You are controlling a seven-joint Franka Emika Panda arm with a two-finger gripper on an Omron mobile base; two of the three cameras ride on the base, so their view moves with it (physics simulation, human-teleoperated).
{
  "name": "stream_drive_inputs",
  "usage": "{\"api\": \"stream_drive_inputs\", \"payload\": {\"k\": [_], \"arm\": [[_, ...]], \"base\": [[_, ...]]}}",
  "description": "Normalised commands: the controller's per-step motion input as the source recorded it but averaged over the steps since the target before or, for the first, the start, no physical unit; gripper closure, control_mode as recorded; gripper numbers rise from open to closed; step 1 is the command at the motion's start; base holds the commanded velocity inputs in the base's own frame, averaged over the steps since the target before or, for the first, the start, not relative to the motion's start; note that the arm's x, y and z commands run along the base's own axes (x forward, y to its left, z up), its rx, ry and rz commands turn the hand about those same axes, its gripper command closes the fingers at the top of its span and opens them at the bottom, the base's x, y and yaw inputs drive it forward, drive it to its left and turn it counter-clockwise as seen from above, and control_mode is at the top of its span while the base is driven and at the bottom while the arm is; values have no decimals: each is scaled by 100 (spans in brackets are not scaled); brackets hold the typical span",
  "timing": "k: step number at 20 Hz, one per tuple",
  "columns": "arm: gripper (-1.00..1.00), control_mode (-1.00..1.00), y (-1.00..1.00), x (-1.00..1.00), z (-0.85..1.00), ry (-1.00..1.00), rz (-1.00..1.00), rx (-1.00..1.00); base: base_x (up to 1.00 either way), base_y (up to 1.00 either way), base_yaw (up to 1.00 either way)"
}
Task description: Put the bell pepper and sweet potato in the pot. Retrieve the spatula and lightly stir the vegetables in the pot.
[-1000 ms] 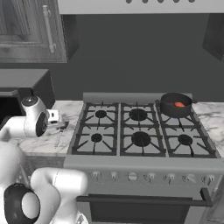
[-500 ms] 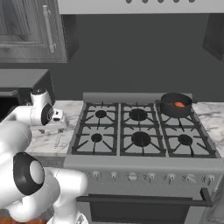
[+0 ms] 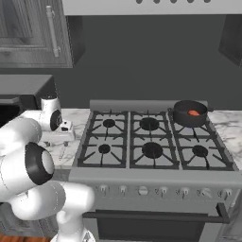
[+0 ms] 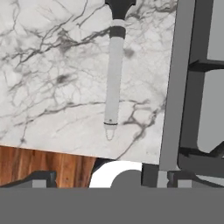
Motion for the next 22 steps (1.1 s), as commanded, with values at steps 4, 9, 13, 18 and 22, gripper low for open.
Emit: {"api": "stream_drive_inputs", "payload": {"k": [4, 9, 13, 18, 22], "arm": [[-100, -100, 6, 2, -49, -9, 0, 0], [-100, -100, 14, 0, -48, -10, 0, 0], [-100, -100, 5, 0, -18, -4, 0, 0], [-100, -100, -2, 16, -3, 11, 0, 0], [-100, -100, 8, 11, -16, 4, 0, 0]], "base": [[0, 0, 0], [0, 0, 0], [0, 0, 0], [0, 0, 0], [0, 0, 0]]}}
